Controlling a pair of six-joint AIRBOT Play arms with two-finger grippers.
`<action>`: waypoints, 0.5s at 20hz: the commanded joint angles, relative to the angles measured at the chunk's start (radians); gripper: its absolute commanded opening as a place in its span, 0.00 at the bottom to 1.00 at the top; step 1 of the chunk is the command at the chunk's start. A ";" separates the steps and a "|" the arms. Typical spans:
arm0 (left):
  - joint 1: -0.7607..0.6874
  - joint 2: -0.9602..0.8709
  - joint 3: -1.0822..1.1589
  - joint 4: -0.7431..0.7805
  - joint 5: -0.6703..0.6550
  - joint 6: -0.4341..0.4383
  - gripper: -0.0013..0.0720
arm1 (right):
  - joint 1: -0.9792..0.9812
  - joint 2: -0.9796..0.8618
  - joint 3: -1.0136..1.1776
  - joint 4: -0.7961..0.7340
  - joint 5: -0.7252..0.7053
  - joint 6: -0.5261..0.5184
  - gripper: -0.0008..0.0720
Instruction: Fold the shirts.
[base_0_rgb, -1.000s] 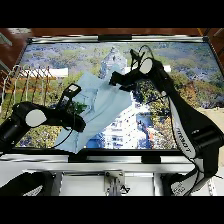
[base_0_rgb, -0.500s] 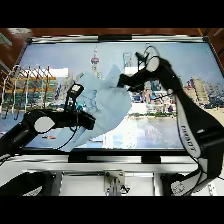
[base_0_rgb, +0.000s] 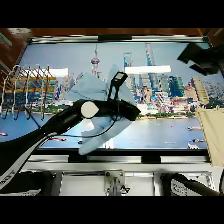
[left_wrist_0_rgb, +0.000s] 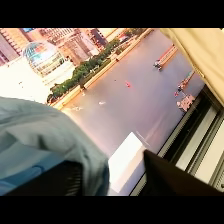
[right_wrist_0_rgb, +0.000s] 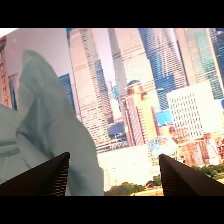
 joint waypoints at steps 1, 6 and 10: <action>0.058 -0.099 0.142 -0.031 -0.153 0.034 0.79 | -0.067 0.084 0.000 -0.049 0.086 -0.026 0.93; 0.368 -0.085 0.146 0.077 -0.482 0.035 0.79 | -0.056 0.081 -0.083 -0.065 0.207 -0.075 0.93; 0.456 -0.147 0.145 0.110 -0.613 0.106 0.80 | 0.032 0.081 -0.247 -0.064 0.182 -0.086 0.93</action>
